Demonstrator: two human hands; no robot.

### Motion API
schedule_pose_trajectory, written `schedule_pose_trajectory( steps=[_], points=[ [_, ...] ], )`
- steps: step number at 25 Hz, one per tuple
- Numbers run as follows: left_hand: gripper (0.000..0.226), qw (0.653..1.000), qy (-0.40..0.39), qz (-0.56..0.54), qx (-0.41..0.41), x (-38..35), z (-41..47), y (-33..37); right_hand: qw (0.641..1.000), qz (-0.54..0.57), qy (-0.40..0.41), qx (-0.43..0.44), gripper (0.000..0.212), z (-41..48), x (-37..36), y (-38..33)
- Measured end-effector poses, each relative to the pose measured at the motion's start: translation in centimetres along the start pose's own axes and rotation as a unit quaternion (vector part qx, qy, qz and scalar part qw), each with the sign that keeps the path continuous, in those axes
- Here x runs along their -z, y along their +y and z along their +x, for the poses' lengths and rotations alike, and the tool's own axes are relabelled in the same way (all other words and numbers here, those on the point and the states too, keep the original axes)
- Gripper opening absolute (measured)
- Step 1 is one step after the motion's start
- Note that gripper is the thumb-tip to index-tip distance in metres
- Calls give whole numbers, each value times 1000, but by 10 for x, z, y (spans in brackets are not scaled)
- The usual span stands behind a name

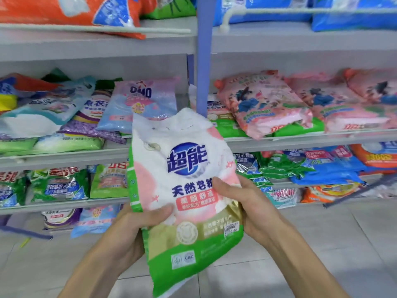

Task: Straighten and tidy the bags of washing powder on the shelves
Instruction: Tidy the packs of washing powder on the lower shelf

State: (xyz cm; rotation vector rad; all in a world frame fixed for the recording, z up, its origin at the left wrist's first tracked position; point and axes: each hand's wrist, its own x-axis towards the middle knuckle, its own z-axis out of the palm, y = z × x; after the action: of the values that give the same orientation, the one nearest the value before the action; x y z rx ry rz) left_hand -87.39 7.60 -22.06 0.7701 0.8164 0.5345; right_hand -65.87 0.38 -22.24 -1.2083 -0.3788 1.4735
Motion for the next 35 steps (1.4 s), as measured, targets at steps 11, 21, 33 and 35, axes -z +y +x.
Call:
schedule_pose_trajectory(
  steps=[11, 21, 33, 35],
  points=[
    [48, 992, -21, -33, 121, -128, 22, -27, 993, 10, 107, 51, 49, -80, 93, -19],
    [56, 992, 92, 69, 45, -157, 98, -19, 988, 11, 132, 79, 43, -42, 119, -60],
    [43, 919, 217, 282, -168, -172, 170, 58, 978, -123, 114, 128, 93, 110, 87, -174],
    [48, 872, 262, 347, -225, -175, 189, 61, 985, -90, 95, 110, 80, 146, 82, -190]
  ],
)
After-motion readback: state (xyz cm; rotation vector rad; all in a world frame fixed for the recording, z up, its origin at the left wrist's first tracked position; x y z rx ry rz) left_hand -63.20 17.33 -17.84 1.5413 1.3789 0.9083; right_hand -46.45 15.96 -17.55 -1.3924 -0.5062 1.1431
